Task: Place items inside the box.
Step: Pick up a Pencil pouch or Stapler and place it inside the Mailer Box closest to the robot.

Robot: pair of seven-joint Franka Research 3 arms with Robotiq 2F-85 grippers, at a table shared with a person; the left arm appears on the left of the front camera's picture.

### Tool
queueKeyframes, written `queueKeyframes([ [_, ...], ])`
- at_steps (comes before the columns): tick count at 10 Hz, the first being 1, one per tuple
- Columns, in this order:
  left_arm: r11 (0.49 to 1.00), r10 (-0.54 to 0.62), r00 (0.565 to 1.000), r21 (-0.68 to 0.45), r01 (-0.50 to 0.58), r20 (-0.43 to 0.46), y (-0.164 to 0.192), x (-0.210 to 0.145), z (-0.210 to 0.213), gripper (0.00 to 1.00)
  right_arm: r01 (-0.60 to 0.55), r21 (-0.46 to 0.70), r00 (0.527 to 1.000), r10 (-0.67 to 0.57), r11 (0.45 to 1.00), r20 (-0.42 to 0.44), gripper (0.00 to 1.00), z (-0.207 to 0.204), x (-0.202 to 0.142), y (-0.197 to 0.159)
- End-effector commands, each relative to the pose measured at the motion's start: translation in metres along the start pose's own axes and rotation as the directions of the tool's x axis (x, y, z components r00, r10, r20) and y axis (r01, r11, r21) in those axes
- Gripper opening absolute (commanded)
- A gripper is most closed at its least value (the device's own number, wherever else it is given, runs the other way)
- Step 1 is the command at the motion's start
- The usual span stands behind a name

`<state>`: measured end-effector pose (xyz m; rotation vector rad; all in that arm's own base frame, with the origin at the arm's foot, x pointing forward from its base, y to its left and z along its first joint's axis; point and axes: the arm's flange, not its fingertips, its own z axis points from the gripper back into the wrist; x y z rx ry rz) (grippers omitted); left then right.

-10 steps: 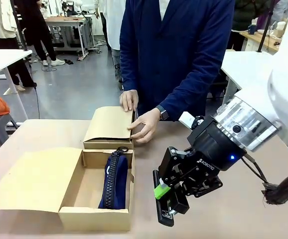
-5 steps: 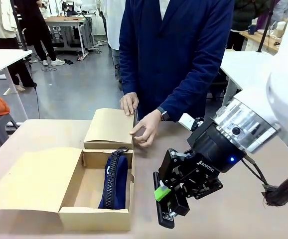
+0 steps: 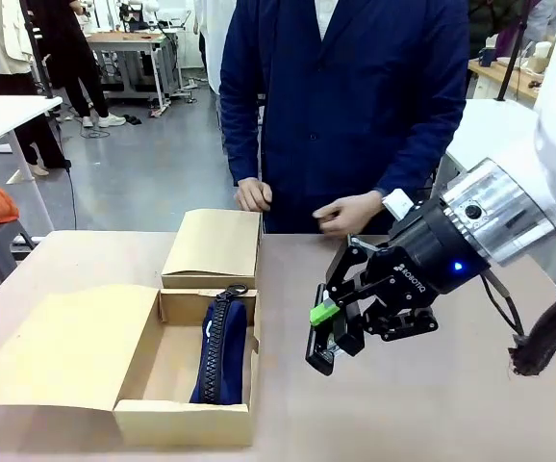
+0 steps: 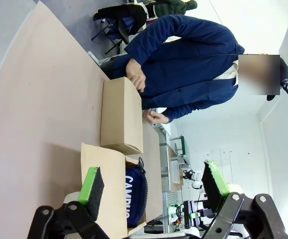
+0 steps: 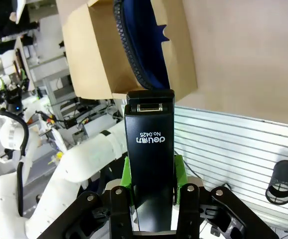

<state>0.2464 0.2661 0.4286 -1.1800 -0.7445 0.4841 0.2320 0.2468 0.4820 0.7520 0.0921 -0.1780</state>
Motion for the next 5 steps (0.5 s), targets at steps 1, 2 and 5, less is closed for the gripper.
queueKeyframes([
  [1,1.0,-0.017,1.0,-0.023,0.018,0.012,-0.001,0.0,-0.001,1.0,-0.025,0.044,0.998,0.028,0.999,-0.064,0.36,-0.004,-0.009,-0.021],
  [2,1.0,-0.017,1.0,-0.023,0.018,0.012,-0.001,0.0,-0.001,1.0,0.004,0.066,0.999,-0.001,0.998,-0.054,0.36,-0.003,-0.008,-0.029],
  [5,1.0,-0.017,1.0,-0.023,0.018,0.012,-0.001,0.0,-0.001,1.0,-0.008,-0.019,0.999,0.007,1.0,-0.046,0.36,-0.032,0.013,0.008],
])
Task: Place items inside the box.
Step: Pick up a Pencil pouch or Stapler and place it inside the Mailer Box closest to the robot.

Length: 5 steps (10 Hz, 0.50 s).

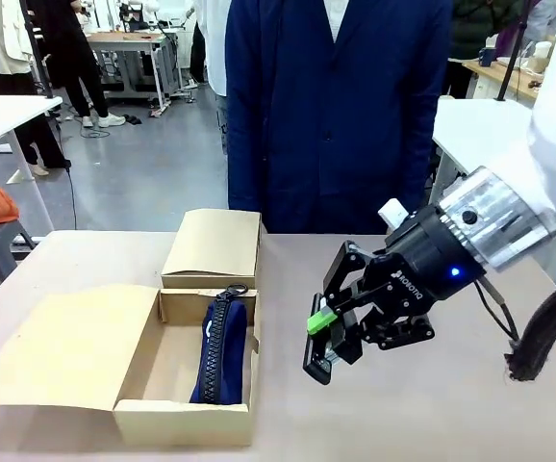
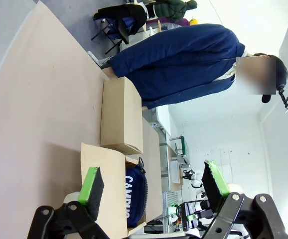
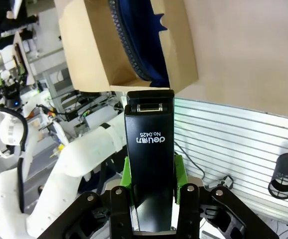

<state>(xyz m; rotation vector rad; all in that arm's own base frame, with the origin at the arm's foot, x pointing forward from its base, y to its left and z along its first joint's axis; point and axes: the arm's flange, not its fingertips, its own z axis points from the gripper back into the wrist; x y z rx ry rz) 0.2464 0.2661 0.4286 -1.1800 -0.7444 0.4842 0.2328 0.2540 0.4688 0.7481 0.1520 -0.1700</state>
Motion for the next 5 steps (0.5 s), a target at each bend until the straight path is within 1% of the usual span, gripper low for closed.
queueKeyframes([
  [1,1.0,-0.017,1.0,-0.023,0.018,0.012,-0.001,0.0,-0.001,1.0,-0.066,-0.042,0.998,0.067,0.997,0.018,0.36,-0.033,0.026,0.04],
  [2,1.0,-0.017,1.0,-0.023,0.018,0.012,-0.001,0.0,-0.001,1.0,-0.111,-0.064,0.993,0.113,0.992,0.028,0.36,-0.053,0.041,0.073],
  [3,1.0,-0.017,1.0,-0.023,0.018,0.012,-0.001,0.0,-0.001,1.0,-0.16,-0.071,0.987,0.161,0.984,0.005,0.36,-0.078,0.053,0.107],
  [4,1.0,-0.017,1.0,-0.023,0.018,0.012,-0.001,0.0,-0.001,1.0,-0.149,-0.129,0.987,0.155,0.98,0.041,0.36,-0.1,0.06,0.132],
  [5,1.0,-0.017,1.0,-0.023,0.018,0.012,-0.001,0.0,-0.001,1.0,-0.161,-0.173,0.986,0.167,0.972,0.022,0.36,-0.124,0.065,0.152],
])
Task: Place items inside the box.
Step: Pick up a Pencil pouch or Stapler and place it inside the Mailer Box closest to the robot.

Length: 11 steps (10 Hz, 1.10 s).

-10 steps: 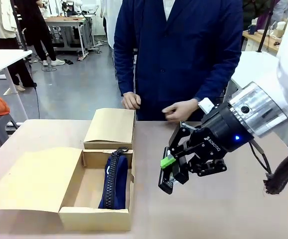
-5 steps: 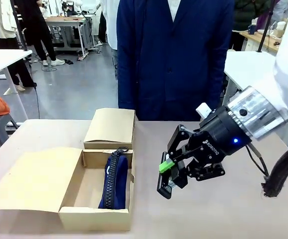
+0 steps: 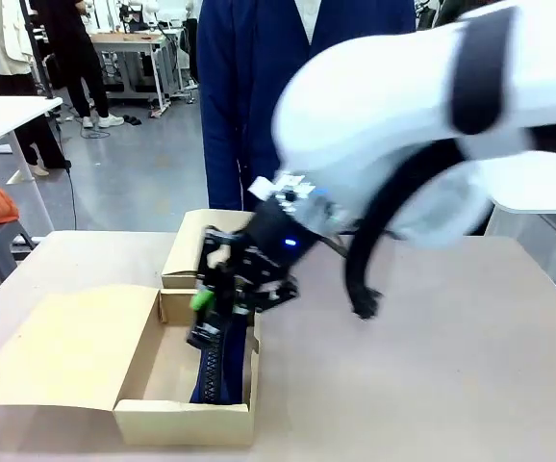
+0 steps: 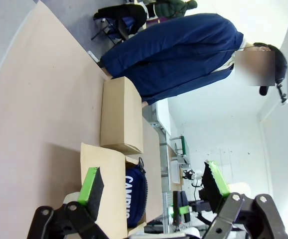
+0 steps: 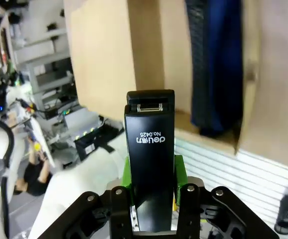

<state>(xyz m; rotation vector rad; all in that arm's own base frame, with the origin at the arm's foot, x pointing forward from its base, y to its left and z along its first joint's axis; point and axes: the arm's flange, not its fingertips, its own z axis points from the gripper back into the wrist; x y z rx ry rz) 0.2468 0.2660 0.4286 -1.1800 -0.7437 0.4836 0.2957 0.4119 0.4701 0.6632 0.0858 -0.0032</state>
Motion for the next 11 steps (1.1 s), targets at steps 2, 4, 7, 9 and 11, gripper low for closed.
queueKeyframes([
  [2,1.0,-0.017,1.0,-0.023,0.018,0.013,-0.001,0.0,-0.001,1.0,0.001,-0.207,1.0,-0.006,0.978,-0.027,0.36,-0.071,0.038,0.045],
  [4,1.0,-0.017,1.0,-0.023,0.018,0.013,-0.001,0.0,-0.001,1.0,-0.01,-0.296,0.996,-0.016,0.955,-0.085,0.36,-0.107,0.04,0.048],
  [7,1.0,-0.017,1.0,-0.023,0.018,0.013,-0.001,0.0,-0.001,1.0,-0.025,-0.284,0.995,-0.005,0.958,-0.104,0.36,-0.113,0.038,0.045],
  [9,1.0,-0.017,1.0,-0.023,0.018,0.013,-0.001,0.0,-0.001,1.0,-0.032,-0.271,0.994,0.004,0.962,-0.105,0.73,-0.111,0.039,0.046],
  [11,1.0,-0.017,1.0,-0.023,0.018,0.013,-0.001,0.0,-0.001,1.0,-0.039,-0.261,0.995,0.013,0.965,-0.099,1.0,-0.111,0.039,0.043],
])
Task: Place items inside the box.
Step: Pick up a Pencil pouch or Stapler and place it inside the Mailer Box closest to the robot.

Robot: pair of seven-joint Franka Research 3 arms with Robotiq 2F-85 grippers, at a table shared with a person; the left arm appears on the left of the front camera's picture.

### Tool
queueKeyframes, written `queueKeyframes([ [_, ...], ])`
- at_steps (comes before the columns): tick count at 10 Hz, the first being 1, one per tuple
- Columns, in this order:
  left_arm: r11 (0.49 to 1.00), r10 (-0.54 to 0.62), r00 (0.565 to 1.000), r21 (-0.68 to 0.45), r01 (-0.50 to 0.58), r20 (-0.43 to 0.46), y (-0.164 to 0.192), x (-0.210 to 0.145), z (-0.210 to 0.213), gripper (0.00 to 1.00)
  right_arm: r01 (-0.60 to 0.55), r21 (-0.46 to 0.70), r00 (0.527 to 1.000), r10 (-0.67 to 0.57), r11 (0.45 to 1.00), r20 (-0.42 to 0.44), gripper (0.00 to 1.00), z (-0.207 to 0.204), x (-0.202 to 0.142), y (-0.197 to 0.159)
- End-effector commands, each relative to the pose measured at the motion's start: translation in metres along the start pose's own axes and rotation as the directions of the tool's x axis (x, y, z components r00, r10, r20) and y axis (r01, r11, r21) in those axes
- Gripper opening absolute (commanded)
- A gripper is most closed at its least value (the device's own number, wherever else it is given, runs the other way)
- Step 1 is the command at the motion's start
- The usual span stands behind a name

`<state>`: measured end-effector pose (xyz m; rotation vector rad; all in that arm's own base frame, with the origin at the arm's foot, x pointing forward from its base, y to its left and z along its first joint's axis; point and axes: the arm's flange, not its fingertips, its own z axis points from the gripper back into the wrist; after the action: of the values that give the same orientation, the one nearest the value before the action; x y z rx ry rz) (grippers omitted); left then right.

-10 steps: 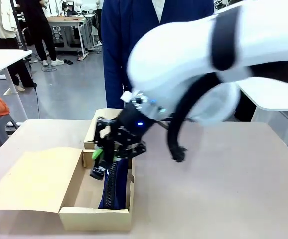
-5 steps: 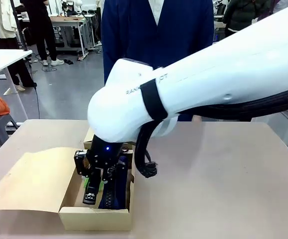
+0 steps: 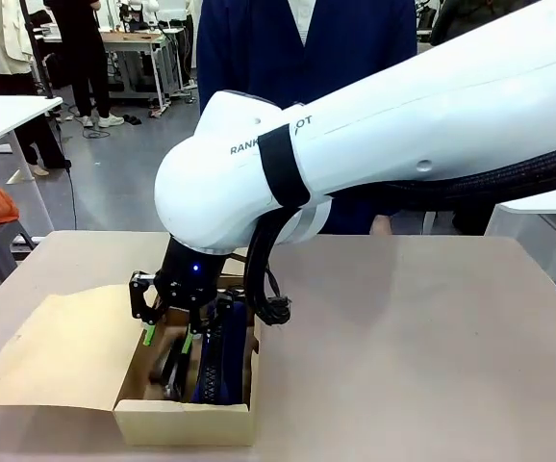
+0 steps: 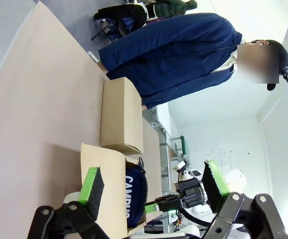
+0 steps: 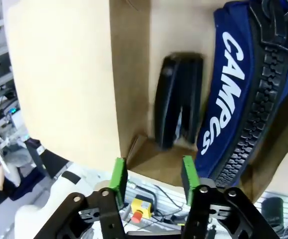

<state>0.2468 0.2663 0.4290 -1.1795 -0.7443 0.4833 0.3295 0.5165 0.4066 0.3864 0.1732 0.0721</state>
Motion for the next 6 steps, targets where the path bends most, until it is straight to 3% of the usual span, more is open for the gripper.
queueKeyframes([
  [1,1.0,-0.017,1.0,-0.023,0.017,0.012,-0.001,-0.001,-0.001,1.0,0.009,0.017,1.0,-0.01,1.0,0.02,1.0,0.002,-0.002,-0.002],
  [5,1.0,-0.017,1.0,-0.023,0.017,0.012,-0.001,-0.001,-0.001,1.0,0.001,0.053,0.998,-0.004,0.999,0.063,1.0,0.021,-0.006,-0.016],
  [6,1.0,-0.017,1.0,-0.023,0.017,0.012,-0.001,-0.001,-0.001,1.0,-0.064,0.115,0.997,0.067,0.991,-0.023,1.0,0.044,-0.011,-0.036],
])
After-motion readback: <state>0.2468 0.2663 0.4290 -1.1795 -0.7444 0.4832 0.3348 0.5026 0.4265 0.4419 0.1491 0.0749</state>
